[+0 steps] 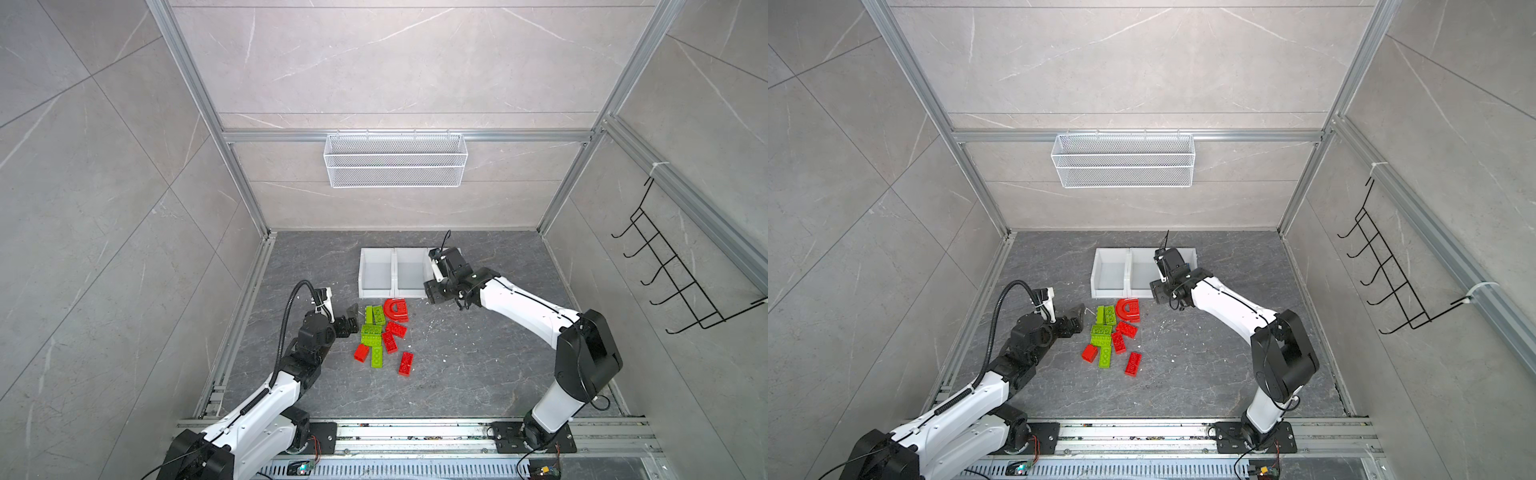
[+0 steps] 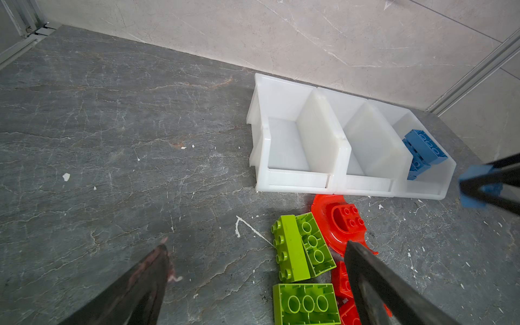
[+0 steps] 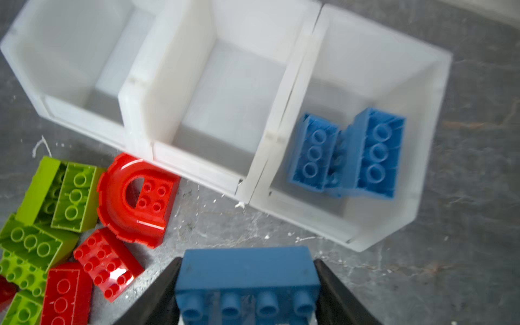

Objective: Sort the legos into containers by color
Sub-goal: 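Carry the blue brick into the blue-brick compartment and open the right gripper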

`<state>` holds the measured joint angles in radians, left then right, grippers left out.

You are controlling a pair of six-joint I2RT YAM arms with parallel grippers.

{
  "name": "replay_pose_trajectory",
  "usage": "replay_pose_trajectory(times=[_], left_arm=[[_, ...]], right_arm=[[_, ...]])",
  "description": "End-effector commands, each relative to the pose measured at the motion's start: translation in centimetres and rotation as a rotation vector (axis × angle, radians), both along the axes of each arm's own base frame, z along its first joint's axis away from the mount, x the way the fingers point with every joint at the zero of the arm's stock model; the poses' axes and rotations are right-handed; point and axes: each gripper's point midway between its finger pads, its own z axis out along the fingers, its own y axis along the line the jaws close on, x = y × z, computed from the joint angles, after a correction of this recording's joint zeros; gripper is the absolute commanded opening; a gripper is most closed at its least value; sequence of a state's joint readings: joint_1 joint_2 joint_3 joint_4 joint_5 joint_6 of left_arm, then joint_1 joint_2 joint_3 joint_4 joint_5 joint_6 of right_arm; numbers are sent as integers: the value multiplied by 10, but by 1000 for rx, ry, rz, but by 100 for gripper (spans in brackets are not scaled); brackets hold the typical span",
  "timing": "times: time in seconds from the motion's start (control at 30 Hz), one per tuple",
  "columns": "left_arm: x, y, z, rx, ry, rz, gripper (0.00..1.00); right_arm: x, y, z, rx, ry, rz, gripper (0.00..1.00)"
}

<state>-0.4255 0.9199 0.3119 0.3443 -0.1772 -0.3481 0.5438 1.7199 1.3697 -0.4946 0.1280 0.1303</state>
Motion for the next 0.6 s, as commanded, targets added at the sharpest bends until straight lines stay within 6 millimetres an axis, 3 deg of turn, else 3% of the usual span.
replay_pose_trajectory(times=[0.0, 0.2, 0.4, 0.57], left_arm=[[4, 0, 14, -20, -53, 7, 99], [4, 0, 15, -20, -55, 8, 99], [4, 1, 14, -19, -53, 10, 99], [3, 1, 15, -21, -56, 10, 99]], right_arm=[[29, -3, 5, 9, -8, 9, 70], [83, -17, -6, 80, 2, -58, 70], [108, -18, -19, 69, -6, -89, 70], [115, -24, -24, 60, -20, -114, 70]])
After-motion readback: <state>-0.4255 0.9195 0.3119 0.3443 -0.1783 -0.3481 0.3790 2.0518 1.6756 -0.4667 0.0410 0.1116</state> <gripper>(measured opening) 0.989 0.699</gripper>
